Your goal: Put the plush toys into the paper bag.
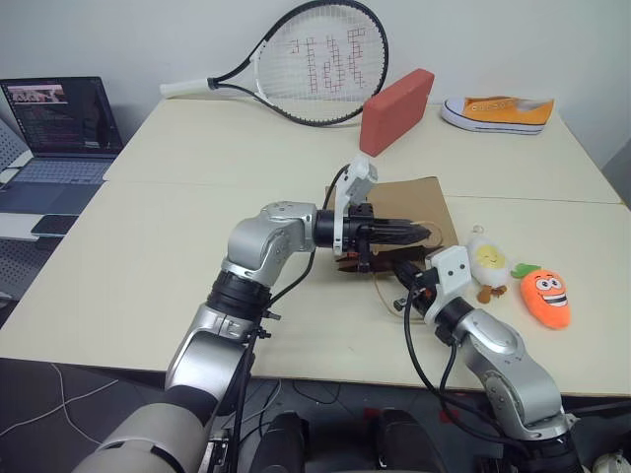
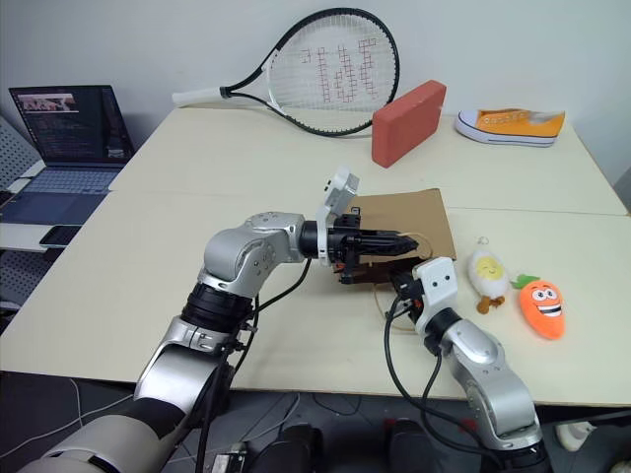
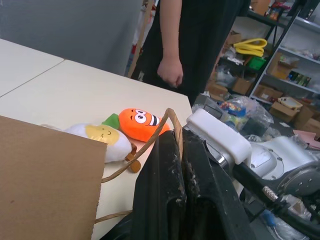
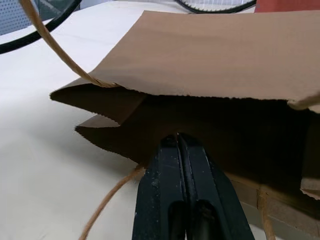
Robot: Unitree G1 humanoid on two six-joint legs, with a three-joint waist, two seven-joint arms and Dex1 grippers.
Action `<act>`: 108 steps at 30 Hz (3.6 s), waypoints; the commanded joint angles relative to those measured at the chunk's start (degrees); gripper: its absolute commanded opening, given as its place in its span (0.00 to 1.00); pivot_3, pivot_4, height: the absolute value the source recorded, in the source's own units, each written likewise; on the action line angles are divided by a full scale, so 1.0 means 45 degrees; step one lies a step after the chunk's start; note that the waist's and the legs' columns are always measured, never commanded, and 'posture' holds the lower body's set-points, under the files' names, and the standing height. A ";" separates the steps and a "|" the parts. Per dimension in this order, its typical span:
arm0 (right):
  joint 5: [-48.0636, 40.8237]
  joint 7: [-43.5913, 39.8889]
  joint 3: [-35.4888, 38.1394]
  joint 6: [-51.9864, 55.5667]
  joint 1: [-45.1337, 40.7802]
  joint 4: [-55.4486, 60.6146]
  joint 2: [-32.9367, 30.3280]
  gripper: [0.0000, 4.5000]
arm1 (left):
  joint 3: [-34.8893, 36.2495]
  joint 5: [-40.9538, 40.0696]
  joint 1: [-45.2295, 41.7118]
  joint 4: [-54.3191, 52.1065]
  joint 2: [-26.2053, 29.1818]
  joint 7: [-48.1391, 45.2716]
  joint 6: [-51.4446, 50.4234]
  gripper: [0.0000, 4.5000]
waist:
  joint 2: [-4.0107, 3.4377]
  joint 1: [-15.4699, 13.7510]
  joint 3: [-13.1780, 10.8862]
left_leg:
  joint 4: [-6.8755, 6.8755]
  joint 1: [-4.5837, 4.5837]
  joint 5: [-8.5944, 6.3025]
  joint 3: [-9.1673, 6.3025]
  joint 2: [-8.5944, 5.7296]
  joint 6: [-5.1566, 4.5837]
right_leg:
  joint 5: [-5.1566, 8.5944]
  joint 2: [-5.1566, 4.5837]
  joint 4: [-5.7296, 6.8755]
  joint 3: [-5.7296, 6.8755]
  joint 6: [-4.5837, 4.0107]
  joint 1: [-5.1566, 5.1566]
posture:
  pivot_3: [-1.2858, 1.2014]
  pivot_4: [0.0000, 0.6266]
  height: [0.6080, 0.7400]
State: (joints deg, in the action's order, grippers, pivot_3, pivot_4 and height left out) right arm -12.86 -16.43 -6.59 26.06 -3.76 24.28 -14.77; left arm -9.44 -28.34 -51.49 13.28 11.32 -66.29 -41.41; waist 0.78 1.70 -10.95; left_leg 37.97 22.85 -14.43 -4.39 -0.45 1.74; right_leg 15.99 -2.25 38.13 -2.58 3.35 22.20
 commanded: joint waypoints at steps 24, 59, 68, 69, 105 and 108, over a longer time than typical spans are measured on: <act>0.2830 0.2507 -0.0404 -0.2287 -0.1188 -0.5026 0.2828 0.01 | 0.2713 -0.1276 -0.3178 0.0541 0.0597 0.1984 -0.0092 0.00 | -0.0002 0.0030 0.0002 | -0.0011 -0.0010 0.0018 0.0001 0.0003 0.0032 | -0.0009 0.0006 0.0033 0.0000 -0.0015 0.0015 | 0.52 0.24 1.00; -0.1178 -0.1938 0.1352 0.5817 -0.2509 0.3605 -0.1317 0.01 | 0.1662 -0.0558 -0.2051 -0.0579 -0.0432 0.2474 0.0820 0.00 | -0.0003 0.0022 0.0002 | 0.0000 -0.0005 0.0019 -0.0004 -0.0001 0.0033 | -0.0004 0.0011 0.0090 -0.0002 -0.0014 0.0030 | 0.52 0.24 1.00; -0.5284 -0.3427 0.5970 0.9358 -0.3712 0.4997 -0.4226 0.35 | 0.1468 -0.0856 -0.1624 -0.1050 -0.0746 0.2407 0.0464 0.00 | -0.0002 -0.0005 0.0001 | 0.0002 -0.0003 0.0019 -0.0004 -0.0002 0.0032 | -0.0004 0.0010 0.0083 0.0005 -0.0015 0.0022 | 0.52 0.24 1.00; -0.5349 -0.3519 0.6356 0.9319 -0.3636 0.4866 -0.4662 0.43 | 0.1448 -0.0893 -0.1538 -0.1162 -0.0775 0.2449 0.0418 0.00 | -0.0002 -0.0007 0.0000 | 0.0000 -0.0002 0.0019 0.0001 -0.0002 0.0032 | -0.0004 0.0010 0.0082 0.0006 -0.0015 0.0022 | 0.52 0.24 1.00; 0.4369 -0.1745 0.2882 -0.4084 -0.0327 -0.4669 -0.6049 0.05 | 0.1415 -0.1876 -0.0039 -0.2848 -0.0777 0.3763 -0.0474 0.00 | 0.0005 0.0019 -0.0003 | 0.0001 -0.0008 0.0030 0.0064 -0.0001 0.0051 | -0.0010 0.0009 -0.0001 -0.0050 -0.0012 -0.0006 | 0.52 0.24 1.00; 0.4160 -0.1735 0.3202 -0.3898 -0.0450 -0.4290 -0.6062 0.01 | 0.1314 -0.1891 0.0224 -0.2835 -0.0783 0.3782 -0.0538 0.00 | 0.0004 0.0015 -0.0003 | 0.0002 -0.0008 0.0030 0.0065 -0.0002 0.0051 | -0.0010 0.0009 -0.0002 -0.0052 -0.0012 -0.0006 | 0.52 0.24 1.00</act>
State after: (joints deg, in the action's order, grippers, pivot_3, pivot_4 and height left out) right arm 6.61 -24.83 5.48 8.31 -5.08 2.38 -41.86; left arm -3.51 -35.93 -50.15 2.55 7.99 -49.35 -43.75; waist 0.80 1.77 -10.97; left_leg 37.97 22.82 -14.30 -4.11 -0.45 1.97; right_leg 15.94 -2.21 38.12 -2.81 3.30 22.17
